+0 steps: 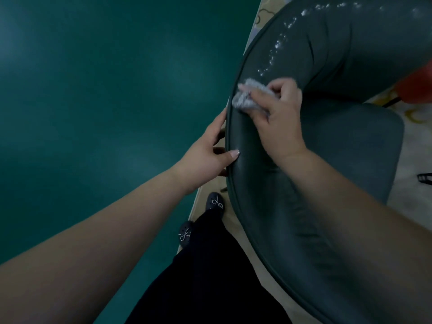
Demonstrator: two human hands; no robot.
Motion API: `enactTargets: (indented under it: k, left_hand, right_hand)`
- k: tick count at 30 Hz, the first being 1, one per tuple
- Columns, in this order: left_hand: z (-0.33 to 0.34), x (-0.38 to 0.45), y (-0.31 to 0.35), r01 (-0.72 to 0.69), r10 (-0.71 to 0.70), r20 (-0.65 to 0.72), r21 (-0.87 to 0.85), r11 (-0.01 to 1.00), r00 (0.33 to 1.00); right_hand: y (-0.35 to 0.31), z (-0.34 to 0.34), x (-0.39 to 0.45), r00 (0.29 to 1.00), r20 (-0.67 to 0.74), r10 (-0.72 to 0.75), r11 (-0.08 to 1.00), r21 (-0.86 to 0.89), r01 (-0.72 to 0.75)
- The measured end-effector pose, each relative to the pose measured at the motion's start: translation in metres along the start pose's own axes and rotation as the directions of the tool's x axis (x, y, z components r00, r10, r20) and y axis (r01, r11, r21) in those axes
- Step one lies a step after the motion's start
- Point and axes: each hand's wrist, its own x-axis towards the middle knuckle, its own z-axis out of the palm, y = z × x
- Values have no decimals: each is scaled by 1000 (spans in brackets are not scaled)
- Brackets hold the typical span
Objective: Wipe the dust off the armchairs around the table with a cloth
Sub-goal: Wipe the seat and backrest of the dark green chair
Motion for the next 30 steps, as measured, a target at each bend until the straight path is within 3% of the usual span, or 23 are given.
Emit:
enactTargets:
  k: [6,14,19,23,30]
  left_hand:
    - [-10,19,12,-13,7,70,79,997,998]
    - [-19,40,27,-28,5,111,210,977,994]
    - [-23,48,30,-19,-7,95,269,963,995]
    - [-25,55,34,-40,9,107,287,957,994]
    - [-33,76,40,-61,14,159,296,953,987]
  right_hand:
    - [4,-3,-18,999,25,23,994,106,-25]
    - [5,-1,35,995,83,-46,999,30,44]
    - [7,-7,6,992,99,-72,996,61,67]
    - [15,-6,34,992,78,-104,994,30,102]
    - [14,-4,22,1000,10,6,998,56,-7]
